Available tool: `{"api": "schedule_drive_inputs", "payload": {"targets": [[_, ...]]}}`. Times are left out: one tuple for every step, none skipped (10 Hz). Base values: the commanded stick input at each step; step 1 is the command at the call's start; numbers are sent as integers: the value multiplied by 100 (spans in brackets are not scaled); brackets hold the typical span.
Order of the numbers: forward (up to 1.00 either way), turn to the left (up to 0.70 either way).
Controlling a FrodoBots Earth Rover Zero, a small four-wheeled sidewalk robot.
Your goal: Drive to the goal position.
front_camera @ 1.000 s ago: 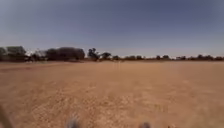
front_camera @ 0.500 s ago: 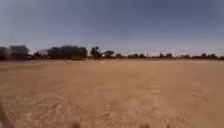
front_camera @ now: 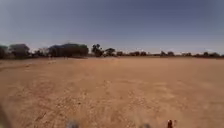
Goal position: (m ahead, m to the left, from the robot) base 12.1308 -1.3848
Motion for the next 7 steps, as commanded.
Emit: {"api": "schedule_drive_inputs", "payload": {"targets": [[70,0],[70,0],[70,-8],[70,-29],[70,-35],[70,-35],[70,-35]]}}
